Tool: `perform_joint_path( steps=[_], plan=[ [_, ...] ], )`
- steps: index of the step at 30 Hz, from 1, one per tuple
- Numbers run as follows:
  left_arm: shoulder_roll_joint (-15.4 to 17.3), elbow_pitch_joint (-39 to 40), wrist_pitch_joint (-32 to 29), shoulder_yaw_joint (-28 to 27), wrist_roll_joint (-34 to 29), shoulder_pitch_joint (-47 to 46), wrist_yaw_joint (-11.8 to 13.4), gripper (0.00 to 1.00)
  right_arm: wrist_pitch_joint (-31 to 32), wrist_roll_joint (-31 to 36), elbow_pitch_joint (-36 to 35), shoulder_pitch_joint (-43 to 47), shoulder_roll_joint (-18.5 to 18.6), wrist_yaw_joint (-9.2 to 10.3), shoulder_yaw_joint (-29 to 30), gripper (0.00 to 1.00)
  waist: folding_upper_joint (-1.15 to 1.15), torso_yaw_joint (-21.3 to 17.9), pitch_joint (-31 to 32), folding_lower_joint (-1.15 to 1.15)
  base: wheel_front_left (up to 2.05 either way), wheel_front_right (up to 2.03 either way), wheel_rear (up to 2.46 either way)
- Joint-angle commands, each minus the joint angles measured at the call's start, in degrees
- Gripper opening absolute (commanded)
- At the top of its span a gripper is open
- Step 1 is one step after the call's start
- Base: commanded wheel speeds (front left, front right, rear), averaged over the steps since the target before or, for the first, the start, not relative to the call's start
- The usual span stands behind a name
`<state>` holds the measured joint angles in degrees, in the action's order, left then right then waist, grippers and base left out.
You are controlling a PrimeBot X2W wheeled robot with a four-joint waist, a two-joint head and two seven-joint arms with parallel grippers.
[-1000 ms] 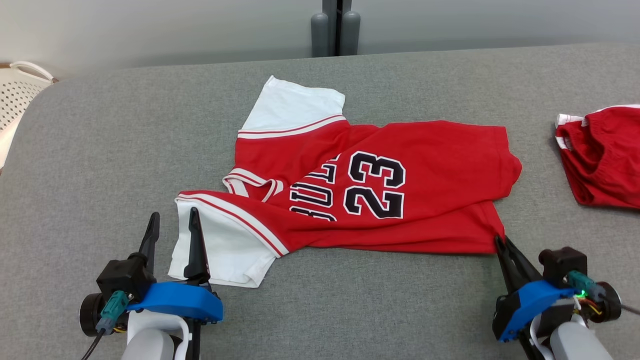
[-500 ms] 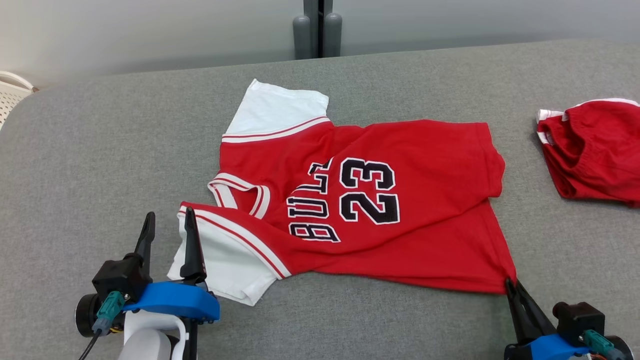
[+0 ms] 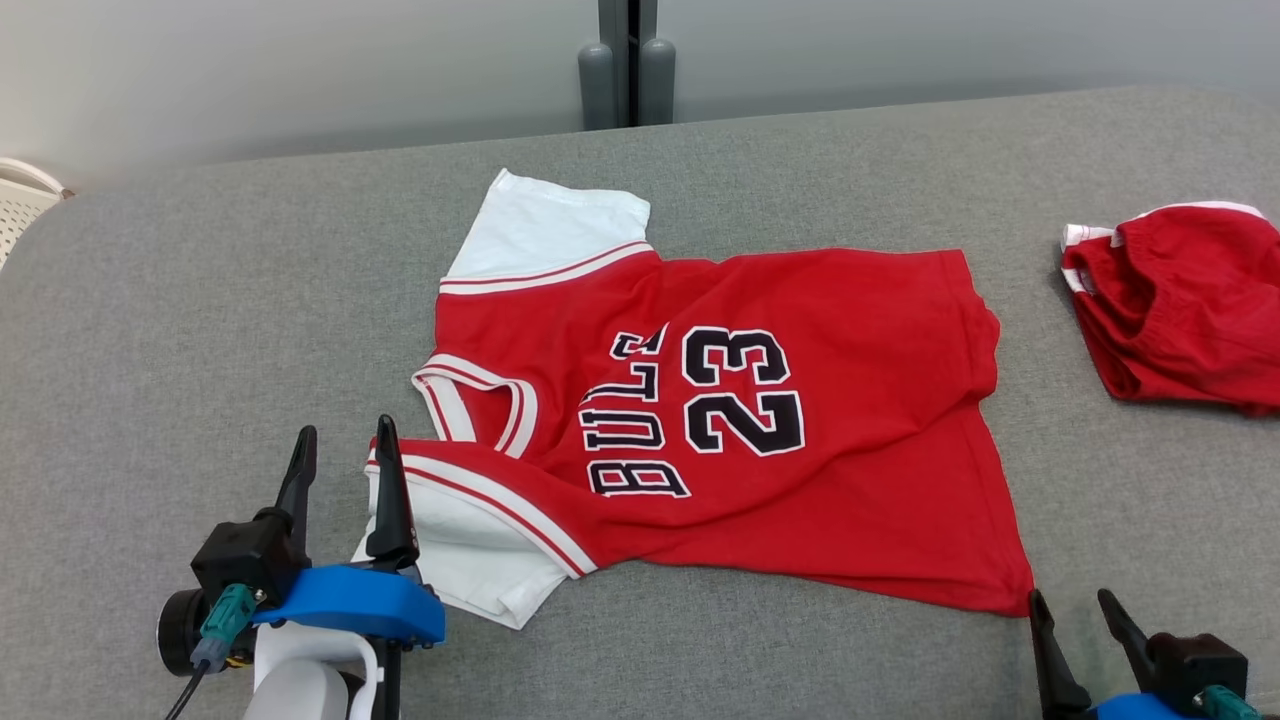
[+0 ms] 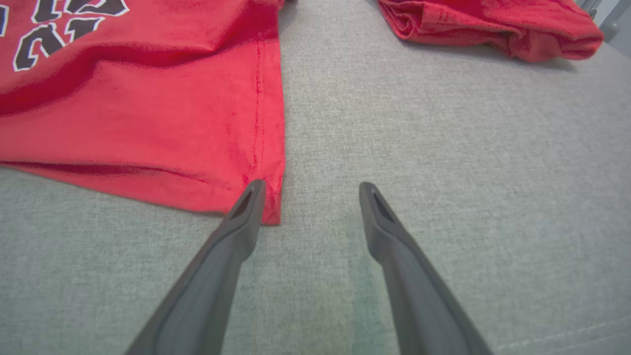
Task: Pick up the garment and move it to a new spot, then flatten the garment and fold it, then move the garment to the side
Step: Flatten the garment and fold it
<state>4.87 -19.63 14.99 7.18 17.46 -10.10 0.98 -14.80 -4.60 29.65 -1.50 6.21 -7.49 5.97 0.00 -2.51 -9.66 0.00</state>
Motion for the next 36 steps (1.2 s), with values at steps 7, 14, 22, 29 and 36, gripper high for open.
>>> perform_joint_path(
  steps=[7, 14, 22, 29, 36],
  plan=[
    [-0.7, 0.5, 0.3, 0.6, 0.0, 1.2, -0.6, 1.00, -0.4, -1.0, -6.6, -1.9, 1.0, -0.01, -0.2, 1.00, 0.00, 0.6, 2.4, 0.00, 0.00, 0.00, 0.00],
    [-1.2, -0.6, 0.3, 2.2, 0.5, 2.2, -1.4, 1.00, 1.2, -0.6, -12.3, -3.5, 0.5, -0.01, -1.9, 1.00, 0.00, 2.4, 5.5, 0.00, 0.00, 0.00, 0.00],
    [-1.5, -0.5, 0.3, 2.7, 0.4, 5.5, -1.2, 1.00, 2.8, -1.4, -13.9, -4.8, -1.5, -0.01, -4.2, 1.00, 0.00, 3.2, 9.0, 0.00, 0.00, 0.00, 0.00],
    [-1.7, -0.5, 0.3, 3.1, -0.3, 7.2, -0.5, 1.00, 1.8, -2.5, -13.1, -6.2, -3.0, -0.01, -4.6, 1.00, 0.00, 2.9, 10.3, 0.00, 0.00, 0.00, 0.00],
    [-1.8, -0.3, 0.3, 3.1, -0.9, 7.5, -0.2, 1.00, 1.4, -3.1, -12.3, -6.5, -3.3, -0.01, -4.6, 1.00, 0.00, 2.7, 10.7, 0.00, 0.00, 0.00, 0.00]
  ],
)
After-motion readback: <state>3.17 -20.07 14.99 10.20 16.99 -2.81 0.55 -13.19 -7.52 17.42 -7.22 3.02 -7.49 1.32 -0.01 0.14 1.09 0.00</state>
